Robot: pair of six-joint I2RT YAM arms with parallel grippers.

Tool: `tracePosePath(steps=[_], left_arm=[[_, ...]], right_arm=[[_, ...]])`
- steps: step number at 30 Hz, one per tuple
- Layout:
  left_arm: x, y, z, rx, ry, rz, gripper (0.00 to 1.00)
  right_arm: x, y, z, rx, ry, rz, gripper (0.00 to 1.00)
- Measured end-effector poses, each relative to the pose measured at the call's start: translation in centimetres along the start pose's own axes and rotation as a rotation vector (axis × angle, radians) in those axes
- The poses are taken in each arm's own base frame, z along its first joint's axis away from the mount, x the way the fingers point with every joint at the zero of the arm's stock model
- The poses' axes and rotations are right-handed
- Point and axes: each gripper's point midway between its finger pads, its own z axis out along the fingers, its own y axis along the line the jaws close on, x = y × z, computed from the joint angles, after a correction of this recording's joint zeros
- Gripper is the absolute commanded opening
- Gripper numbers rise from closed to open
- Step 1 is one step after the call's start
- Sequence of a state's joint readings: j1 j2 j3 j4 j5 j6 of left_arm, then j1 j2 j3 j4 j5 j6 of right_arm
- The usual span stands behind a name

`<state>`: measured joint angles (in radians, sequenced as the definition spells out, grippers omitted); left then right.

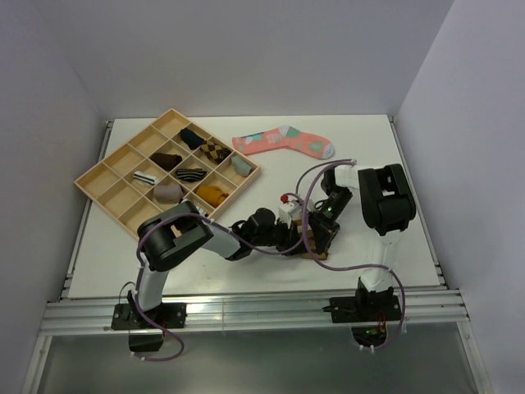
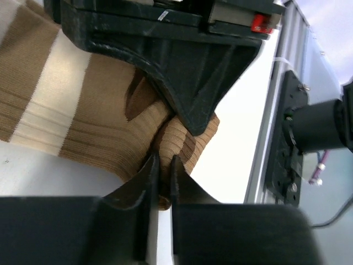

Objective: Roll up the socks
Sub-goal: Roll the sock at the center of the board.

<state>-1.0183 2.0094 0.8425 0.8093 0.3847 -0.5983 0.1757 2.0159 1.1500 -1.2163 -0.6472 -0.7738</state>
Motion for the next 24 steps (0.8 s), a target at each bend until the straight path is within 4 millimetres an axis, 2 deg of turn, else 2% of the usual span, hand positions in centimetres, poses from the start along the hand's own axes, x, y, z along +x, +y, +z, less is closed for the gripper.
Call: tracePosePath(steps=[1,7,11,16,20,24], left_arm=[[0.0,0.1,0.2,-0.014,0.006,-0.004,0.0],[-0.3,0.2,1.1,-0.11,0.031,-0.076,0.0],[-0.4,0.6,1.2,-0.19,0.053,-0.165,0.0],[-0.5,0.9,0.9,-0.275,0.065,-0.246,0.0],[-0.3,1.4,-0.3,-0.347,0.069,-0.288,0.0],[0.2,1.7,-1.9,-0.413,0.076,-0.327,0.0]], right_arm=[[0.1,-0.1,-0.1,0.013,0.0,0.001,0.18],[0.3,-0.5,-0.7,0.116,-0.037,-0.013,0.35],[-1.1,-1.1,-2.5,0.248,-0.14,-0.076,0.42],[-3.6,-1.5,-5.5,0.406,-0.282,-0.152,0.43],[-4.3,-1.4,-7.2,0.485,-0.354,-0.17,0.43],[-4.3,-1.5,-7.9,0.523,-0.388,-0.17,0.43]])
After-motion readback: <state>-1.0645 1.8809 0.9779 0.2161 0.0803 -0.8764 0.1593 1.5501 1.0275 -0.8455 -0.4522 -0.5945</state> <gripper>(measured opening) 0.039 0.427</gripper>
